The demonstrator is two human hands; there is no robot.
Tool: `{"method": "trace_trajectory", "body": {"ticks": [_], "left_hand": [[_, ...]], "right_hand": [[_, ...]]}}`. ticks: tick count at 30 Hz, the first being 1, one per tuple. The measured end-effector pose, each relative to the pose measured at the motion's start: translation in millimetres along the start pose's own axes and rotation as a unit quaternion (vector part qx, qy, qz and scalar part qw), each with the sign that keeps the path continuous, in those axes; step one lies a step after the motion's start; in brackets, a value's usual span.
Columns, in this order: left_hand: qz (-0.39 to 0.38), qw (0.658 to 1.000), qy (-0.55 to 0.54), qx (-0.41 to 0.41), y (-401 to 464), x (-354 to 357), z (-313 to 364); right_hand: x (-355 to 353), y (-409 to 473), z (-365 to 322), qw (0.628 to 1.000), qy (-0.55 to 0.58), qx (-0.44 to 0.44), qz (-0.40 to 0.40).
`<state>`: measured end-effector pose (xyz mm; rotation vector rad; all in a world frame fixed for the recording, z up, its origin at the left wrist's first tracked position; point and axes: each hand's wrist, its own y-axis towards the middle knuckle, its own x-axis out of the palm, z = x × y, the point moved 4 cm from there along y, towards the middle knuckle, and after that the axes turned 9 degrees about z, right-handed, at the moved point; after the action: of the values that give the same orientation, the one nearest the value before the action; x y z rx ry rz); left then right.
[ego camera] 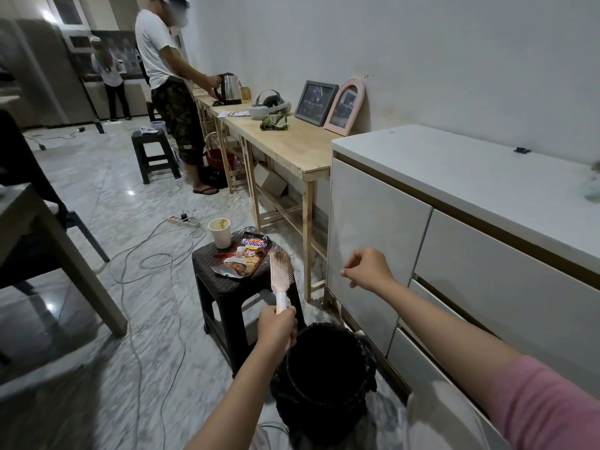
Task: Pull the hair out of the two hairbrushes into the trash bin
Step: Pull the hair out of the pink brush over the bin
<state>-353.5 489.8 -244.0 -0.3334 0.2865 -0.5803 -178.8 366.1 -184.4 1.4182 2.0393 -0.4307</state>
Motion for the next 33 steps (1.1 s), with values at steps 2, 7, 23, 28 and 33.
{"method": "trace_trajectory", "body": {"ticks": [2,7,23,28,33], "left_hand": [[0.003,1.000,0.005,0.003,-1,0,-1],[-0.019,1.000,0.017,0.003,-5,4,-2],[-0.086,0.996,0.020,0.035,-18,23,-6],[-0.076,0.996,0.025,0.041,-17,23,-9],[-0.027,1.000,-0.016,0.002,-9,18,-9]], "right_hand": [[-1,0,-2,1.000,-0.024,-0.014,0.015],[5,-4,-9,1.000,-0.009,-0.014,-0.011],[31,-20,-37,0.994,0.079,-0.062,0.037],[29,-23,-36,0.993,0.046,-0.095,0.048],[27,-27,-32,0.991,0.091,-0.094,0.039]]}}
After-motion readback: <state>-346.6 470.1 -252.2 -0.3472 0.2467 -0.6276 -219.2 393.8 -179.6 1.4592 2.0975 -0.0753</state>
